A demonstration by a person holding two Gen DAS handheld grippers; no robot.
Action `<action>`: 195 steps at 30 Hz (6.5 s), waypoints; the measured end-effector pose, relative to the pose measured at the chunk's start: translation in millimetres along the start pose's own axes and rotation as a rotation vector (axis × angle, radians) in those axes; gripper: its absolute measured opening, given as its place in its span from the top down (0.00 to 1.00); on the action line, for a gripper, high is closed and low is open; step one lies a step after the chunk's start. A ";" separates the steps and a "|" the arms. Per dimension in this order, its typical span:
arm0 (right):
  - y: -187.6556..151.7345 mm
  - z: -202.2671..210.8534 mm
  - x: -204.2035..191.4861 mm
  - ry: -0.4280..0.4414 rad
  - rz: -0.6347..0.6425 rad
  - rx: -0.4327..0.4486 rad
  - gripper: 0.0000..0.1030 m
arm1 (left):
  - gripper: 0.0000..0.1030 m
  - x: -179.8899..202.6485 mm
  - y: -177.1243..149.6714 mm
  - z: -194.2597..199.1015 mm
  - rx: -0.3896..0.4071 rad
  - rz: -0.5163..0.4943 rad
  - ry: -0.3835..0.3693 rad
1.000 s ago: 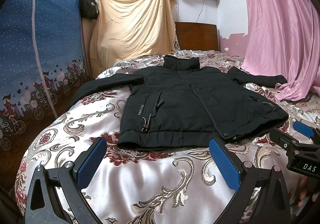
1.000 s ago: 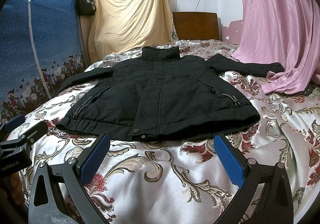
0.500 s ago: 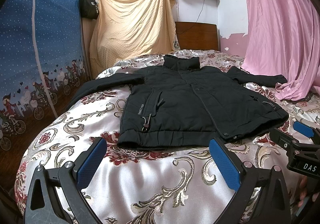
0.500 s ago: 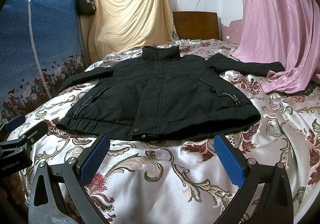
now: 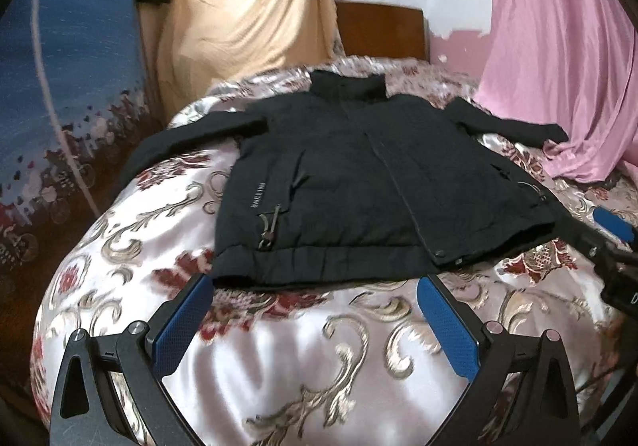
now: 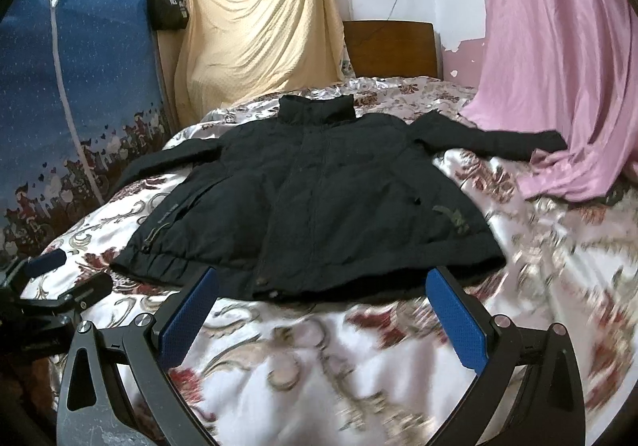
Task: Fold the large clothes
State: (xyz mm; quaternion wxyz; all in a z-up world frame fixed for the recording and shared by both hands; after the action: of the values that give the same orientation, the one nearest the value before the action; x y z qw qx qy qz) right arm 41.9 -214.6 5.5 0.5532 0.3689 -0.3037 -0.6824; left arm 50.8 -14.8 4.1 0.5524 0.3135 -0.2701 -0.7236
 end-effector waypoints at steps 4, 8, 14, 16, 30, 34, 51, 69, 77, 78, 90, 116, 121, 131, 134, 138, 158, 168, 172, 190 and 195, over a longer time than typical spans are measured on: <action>29.7 -12.2 18.3 -0.010 0.066 -0.025 0.01 | 0.00 3.2 36.7 -18.4 -0.071 -0.022 -0.042; 66.0 -32.8 46.1 -0.023 0.104 -0.079 0.01 | 0.00 13.5 82.9 -46.0 -0.090 -0.047 -0.085; 141.0 -98.5 143.3 -0.058 -0.131 -0.174 0.01 | 0.00 55.8 164.0 -124.1 -0.070 -0.119 -0.143; 166.2 -125.9 189.7 -0.061 -0.244 -0.169 0.01 | 0.00 77.5 191.5 -159.1 -0.053 -0.148 -0.159; 255.9 -278.2 408.5 -0.262 -0.589 -0.103 0.01 | 0.00 214.4 311.0 -396.8 -0.098 -0.089 -0.283; 252.1 -286.0 454.2 -0.345 -0.692 -0.094 0.05 | 0.00 238.7 318.8 -427.0 -0.113 -0.089 -0.292; 259.5 -338.3 498.0 -0.494 -0.759 -0.032 0.89 | 0.00 260.4 290.7 -468.3 -0.183 -0.137 -0.243; 397.3 -251.2 207.1 -0.063 -0.140 0.173 0.94 | 0.00 87.6 305.3 -376.6 -0.220 -0.045 -0.384; 373.2 -271.4 17.3 0.204 0.070 0.047 0.94 | 0.00 -53.8 279.0 -341.5 -0.225 0.058 -0.305; 365.0 -276.9 0.2 0.229 0.076 0.026 0.94 | 0.00 -75.4 272.6 -337.5 -0.226 0.080 -0.292; 209.0 -382.1 -134.2 0.408 0.130 -0.302 0.92 | 0.00 -184.3 213.2 -341.5 -0.191 0.251 -0.331; 211.1 -350.1 88.7 -0.048 0.052 -0.224 0.37 | 0.95 -85.2 256.9 -358.9 -0.017 0.167 -0.221; 226.9 -405.3 124.8 -0.136 -0.030 -0.232 0.37 | 0.95 -100.2 256.3 -372.5 -0.078 0.113 -0.077; 197.6 -478.7 127.7 -0.213 -0.032 -0.375 0.26 | 0.91 -101.9 224.0 -413.9 -0.187 0.068 -0.001; 203.4 -472.3 131.7 -0.206 -0.075 -0.349 0.26 | 0.81 -112.8 223.3 -410.0 -0.181 0.120 -0.053; 206.9 -444.1 117.7 -0.171 -0.103 -0.282 0.24 | 0.48 -128.5 215.1 -388.7 -0.181 0.185 -0.141; 159.4 -428.7 -194.1 0.147 0.293 -0.232 0.24 | 0.08 -342.8 82.1 -254.5 -0.193 0.754 -0.069; 147.3 -448.6 -233.5 0.052 0.355 -0.212 0.22 | 0.10 -401.3 38.0 -309.0 -0.218 1.068 0.034; 139.1 -457.0 -230.0 0.056 0.354 -0.226 0.15 | 0.27 -400.7 44.0 -316.4 -0.202 1.049 0.093; 148.1 -432.8 -224.2 0.119 0.345 -0.210 0.10 | 0.94 -402.0 105.7 -255.2 0.075 0.876 0.261; 161.8 -406.5 -212.8 0.101 0.400 -0.189 0.10 | 0.94 -372.1 167.3 -221.2 0.189 0.736 0.246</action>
State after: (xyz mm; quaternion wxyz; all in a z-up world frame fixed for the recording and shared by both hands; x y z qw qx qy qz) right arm 493.7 -41.8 -46.6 0.7240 0.2815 -0.2776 -0.5653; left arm 394.5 295.0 39.8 0.7717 0.3295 -0.3616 -0.4063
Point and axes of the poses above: each gripper's, at about its wrist camera, not at the fingertips, and z roughly against the way its jaws point, x to its right, y to its top, the point moved 1 cm from there along -z, roughly the way its jaws point, and after that the axes turned 8 degrees about -z, right-handed, at the moved point
